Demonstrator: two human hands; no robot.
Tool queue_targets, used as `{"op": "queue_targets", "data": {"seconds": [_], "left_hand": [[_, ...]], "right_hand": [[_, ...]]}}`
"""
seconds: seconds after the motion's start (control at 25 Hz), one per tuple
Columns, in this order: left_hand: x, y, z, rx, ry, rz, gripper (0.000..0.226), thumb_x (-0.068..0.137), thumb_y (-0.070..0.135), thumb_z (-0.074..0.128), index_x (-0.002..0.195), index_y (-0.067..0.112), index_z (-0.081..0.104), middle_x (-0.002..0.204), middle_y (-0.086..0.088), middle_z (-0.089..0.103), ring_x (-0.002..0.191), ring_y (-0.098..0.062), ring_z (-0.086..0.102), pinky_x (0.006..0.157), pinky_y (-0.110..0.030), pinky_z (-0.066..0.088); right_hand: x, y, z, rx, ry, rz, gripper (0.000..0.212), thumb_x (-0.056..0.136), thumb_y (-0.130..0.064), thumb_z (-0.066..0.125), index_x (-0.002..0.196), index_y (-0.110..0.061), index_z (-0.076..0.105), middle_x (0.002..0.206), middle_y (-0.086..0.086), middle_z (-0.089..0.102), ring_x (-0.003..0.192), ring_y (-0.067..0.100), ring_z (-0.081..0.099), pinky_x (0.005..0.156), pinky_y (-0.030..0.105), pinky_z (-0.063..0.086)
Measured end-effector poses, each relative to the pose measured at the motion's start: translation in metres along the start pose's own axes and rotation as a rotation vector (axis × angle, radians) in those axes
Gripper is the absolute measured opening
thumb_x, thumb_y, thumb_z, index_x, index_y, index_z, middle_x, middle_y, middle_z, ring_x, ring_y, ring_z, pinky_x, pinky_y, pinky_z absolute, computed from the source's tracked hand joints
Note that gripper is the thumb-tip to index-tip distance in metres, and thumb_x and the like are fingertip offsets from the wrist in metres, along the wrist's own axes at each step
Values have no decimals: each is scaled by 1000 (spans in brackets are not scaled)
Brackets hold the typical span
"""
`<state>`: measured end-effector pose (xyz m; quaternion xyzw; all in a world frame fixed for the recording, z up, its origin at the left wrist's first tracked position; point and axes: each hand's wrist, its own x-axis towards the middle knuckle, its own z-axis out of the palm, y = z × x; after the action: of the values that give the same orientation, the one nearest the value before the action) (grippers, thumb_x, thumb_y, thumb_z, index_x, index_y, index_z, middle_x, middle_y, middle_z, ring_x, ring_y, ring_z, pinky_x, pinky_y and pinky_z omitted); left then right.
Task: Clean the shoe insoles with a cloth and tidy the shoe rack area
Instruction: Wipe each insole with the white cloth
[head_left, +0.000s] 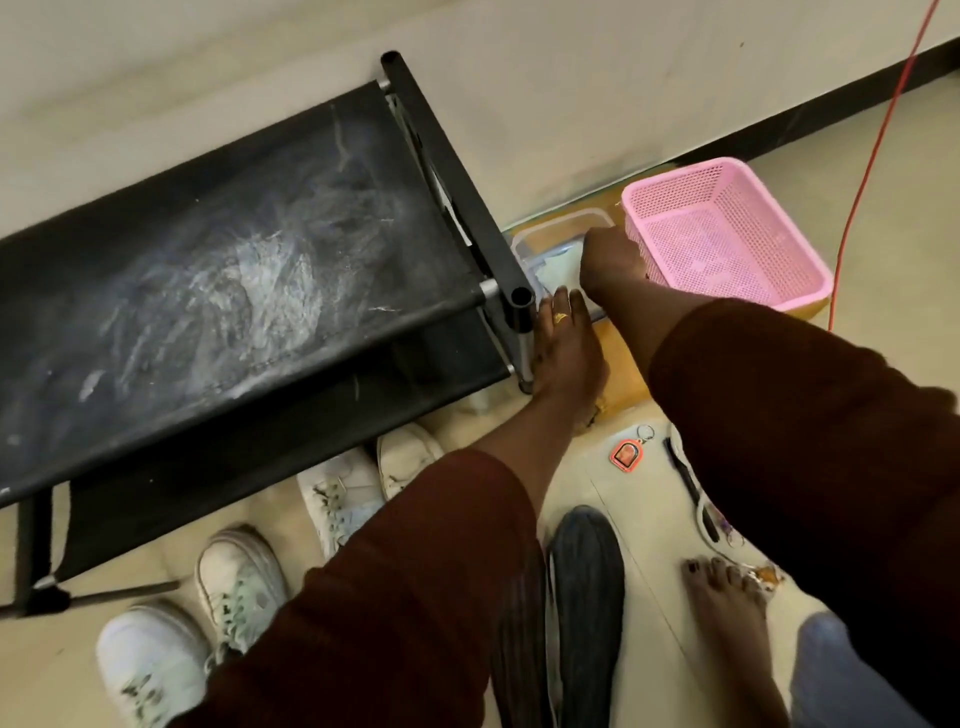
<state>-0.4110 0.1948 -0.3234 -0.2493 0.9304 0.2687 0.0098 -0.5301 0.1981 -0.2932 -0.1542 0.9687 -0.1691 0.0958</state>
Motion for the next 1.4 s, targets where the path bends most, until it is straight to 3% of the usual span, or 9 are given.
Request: {"op": "queue_targets", "data": {"seconds": [0.12,0.28,0.48,0.76,0.88,1.0,1.12,1.2,1.4], "left_hand": [[-1,-3,9,9,8,12,69,93,10,49,149,6,10,157,-8,12,146,-24,0,118,-35,8],[-12,1,1,-25,-41,5,72,90,-2,40,150,4,1,159,-10,1,146,-25,-10,118,-36,5],[-13,4,-5,5,-89,-15,75,90,-3,41,150,4,-4,159,-11,-6,145,-25,-13,119,-37,5],[-14,0,2,0,-33,9,75,89,-5,42,150,6,1,159,-9,-2,146,-22,-11,118,-35,6],[-18,2,3,51,-28,35,74,89,-6,39,150,6,-1,159,-10,-4,146,-23,-11,118,-34,5],[-17,4,-2,88,-41,46,71,91,-4,37,150,5,-3,159,-11,-5,146,-24,-11,119,-35,4],[-17,3,-3,132,-57,54,70,91,-2,36,150,4,-2,159,-13,-5,146,-25,-10,120,-35,3],[-17,5,-4,157,-86,41,70,91,-1,36,149,2,-3,158,-13,-5,146,-25,-11,120,-35,2],[-35,12,-14,123,-63,68,65,92,-1,34,149,1,5,158,-15,5,147,-25,-1,120,-34,7]], "right_hand": [[3,-1,7,-63,34,35,33,89,1,49,121,-2,50,123,18,54,115,33,53,92,39,46],[8,-7,-12,-76,37,73,34,89,-2,51,122,0,49,124,18,53,114,32,54,91,35,45],[1,-12,-18,-88,-119,20,36,84,-9,62,118,0,53,120,19,57,111,34,55,90,38,47],[0,-3,-9,-86,14,127,32,90,-5,51,121,1,51,122,18,56,113,32,55,88,33,47],[7,-7,-20,105,-101,154,26,85,-9,60,109,1,56,114,17,60,106,30,60,87,32,49],[9,-12,-32,610,-225,283,6,79,-2,60,81,-2,55,91,18,61,89,30,66,76,35,57],[4,-13,-39,979,-281,421,7,78,4,49,79,-3,50,84,18,53,76,31,61,50,34,54],[6,-10,-44,1128,-262,449,10,77,5,45,76,-5,48,85,14,49,83,32,56,52,37,53],[-9,8,-49,1291,-218,505,29,74,12,39,96,-3,52,98,15,51,97,34,55,59,38,54]]}}
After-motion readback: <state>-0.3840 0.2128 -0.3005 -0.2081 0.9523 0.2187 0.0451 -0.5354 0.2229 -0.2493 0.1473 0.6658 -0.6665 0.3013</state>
